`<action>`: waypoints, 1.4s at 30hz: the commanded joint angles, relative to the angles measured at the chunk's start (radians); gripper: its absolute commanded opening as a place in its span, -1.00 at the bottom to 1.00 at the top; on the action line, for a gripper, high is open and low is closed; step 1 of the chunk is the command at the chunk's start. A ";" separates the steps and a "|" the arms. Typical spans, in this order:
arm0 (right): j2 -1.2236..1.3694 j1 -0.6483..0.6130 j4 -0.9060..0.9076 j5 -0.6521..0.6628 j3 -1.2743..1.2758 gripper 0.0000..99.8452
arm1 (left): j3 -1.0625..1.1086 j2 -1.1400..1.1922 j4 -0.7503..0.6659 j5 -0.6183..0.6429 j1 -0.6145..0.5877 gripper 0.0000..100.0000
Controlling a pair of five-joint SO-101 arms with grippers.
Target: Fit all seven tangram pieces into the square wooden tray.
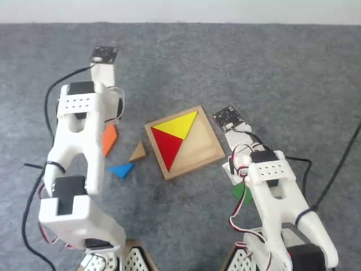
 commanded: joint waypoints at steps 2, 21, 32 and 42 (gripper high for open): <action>-0.039 -0.007 -0.012 0.006 -0.003 -0.94 | -0.030 0.084 0.012 -0.060 -0.074 -0.77; -0.039 -0.007 -0.012 0.009 -0.003 -0.94 | -0.099 0.210 -0.020 -0.157 -0.255 -0.81; -0.039 -0.007 -0.013 0.006 -0.003 -0.94 | -0.025 -0.008 0.100 -0.080 -0.064 -0.80; -0.039 -0.007 -0.012 0.006 -0.003 -0.94 | 0.070 0.184 -0.051 -0.121 -0.123 -0.81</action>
